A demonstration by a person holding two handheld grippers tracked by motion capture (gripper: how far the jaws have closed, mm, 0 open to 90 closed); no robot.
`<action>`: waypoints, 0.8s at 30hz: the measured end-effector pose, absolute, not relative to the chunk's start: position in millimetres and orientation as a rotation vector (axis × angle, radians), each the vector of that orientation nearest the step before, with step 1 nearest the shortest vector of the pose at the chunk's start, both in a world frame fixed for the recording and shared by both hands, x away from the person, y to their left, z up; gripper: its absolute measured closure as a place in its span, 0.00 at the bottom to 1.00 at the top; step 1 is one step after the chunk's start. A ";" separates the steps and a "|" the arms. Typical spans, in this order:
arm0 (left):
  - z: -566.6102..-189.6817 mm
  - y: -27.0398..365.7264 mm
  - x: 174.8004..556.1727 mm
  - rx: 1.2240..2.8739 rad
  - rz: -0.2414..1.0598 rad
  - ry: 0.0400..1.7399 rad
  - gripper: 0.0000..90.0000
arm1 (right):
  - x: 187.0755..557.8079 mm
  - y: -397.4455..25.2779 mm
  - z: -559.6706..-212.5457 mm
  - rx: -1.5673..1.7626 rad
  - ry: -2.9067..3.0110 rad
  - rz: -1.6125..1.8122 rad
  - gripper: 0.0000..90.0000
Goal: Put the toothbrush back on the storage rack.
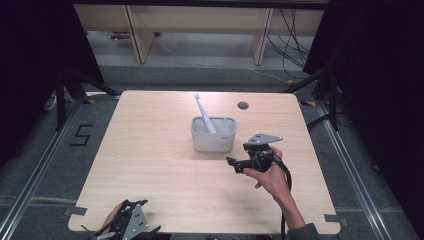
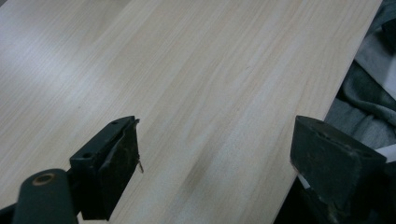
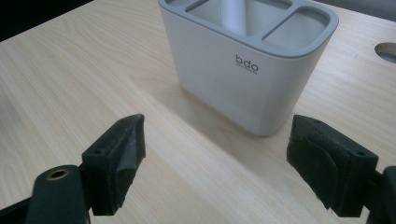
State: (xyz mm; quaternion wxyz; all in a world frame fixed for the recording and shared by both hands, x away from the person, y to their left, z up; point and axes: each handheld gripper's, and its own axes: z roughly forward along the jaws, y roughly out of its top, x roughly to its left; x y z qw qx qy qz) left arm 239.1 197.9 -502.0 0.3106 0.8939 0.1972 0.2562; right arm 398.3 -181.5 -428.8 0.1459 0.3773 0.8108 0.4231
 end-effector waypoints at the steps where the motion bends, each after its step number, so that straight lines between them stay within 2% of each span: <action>1: -501.4 198.2 239.2 2.367 0.665 0.516 0.17 | 397.3 -181.2 -429.4 1.103 2.332 1.219 0.22; 24: -501.9 197.4 238.9 2.373 0.680 0.510 0.17 | 380.0 -182.4 -445.0 1.075 2.361 1.163 0.22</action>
